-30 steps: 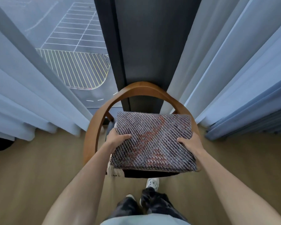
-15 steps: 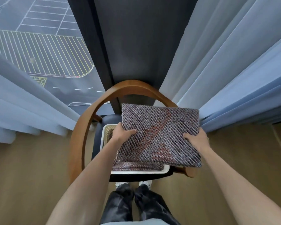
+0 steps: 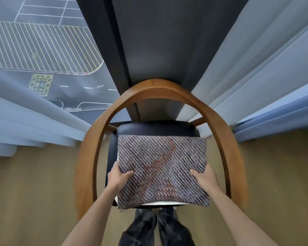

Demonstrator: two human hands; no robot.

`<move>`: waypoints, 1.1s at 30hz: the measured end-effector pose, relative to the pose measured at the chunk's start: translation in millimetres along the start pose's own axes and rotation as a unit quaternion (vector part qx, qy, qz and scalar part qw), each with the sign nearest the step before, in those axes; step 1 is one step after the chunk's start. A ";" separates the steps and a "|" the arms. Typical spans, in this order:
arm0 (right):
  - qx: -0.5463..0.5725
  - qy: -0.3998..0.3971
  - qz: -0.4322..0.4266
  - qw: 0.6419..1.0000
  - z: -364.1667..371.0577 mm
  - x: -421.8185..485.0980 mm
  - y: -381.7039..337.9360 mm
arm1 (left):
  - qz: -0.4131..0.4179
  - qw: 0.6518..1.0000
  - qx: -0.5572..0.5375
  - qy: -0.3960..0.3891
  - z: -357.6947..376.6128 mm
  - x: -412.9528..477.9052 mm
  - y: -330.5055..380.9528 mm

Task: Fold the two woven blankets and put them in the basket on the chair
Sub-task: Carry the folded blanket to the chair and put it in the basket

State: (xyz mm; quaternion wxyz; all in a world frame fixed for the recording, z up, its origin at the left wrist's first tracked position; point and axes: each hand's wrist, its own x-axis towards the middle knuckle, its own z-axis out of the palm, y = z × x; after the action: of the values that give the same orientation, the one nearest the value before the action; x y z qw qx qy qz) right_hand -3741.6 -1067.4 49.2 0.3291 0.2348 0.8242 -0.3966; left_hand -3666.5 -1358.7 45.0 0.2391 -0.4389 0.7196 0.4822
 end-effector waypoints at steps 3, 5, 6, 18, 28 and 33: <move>-0.014 0.001 0.017 1.000 9.0 16.5 3.9 | -0.003 1.000 0.026 0.012 0.3 8.4 -0.9; -0.032 0.012 0.026 0.999 9.9 19.2 3.5 | -0.007 0.998 0.050 0.024 3.5 10.8 0.9; -0.045 0.023 0.020 0.999 8.8 16.0 -0.5 | -0.006 0.998 0.062 0.032 5.1 10.1 3.0; -0.424 0.146 -0.334 0.829 21.0 45.2 -17.9 | 0.339 0.796 0.483 0.135 41.9 35.4 32.4; -0.502 0.114 -0.315 0.798 58.0 65.4 21.9 | 0.321 0.796 0.500 0.113 63.9 67.9 -11.0; -0.511 0.070 -0.365 0.775 73.7 47.6 28.4 | 0.370 0.791 0.478 0.091 96.5 31.6 -23.6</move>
State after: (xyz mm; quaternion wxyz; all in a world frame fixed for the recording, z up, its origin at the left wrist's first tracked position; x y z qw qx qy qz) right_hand -3729.0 -1104.6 -34.2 0.1731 -0.2594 0.9501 0.0105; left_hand -3669.6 -1287.8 -31.2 0.1545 -0.0106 0.9842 0.0859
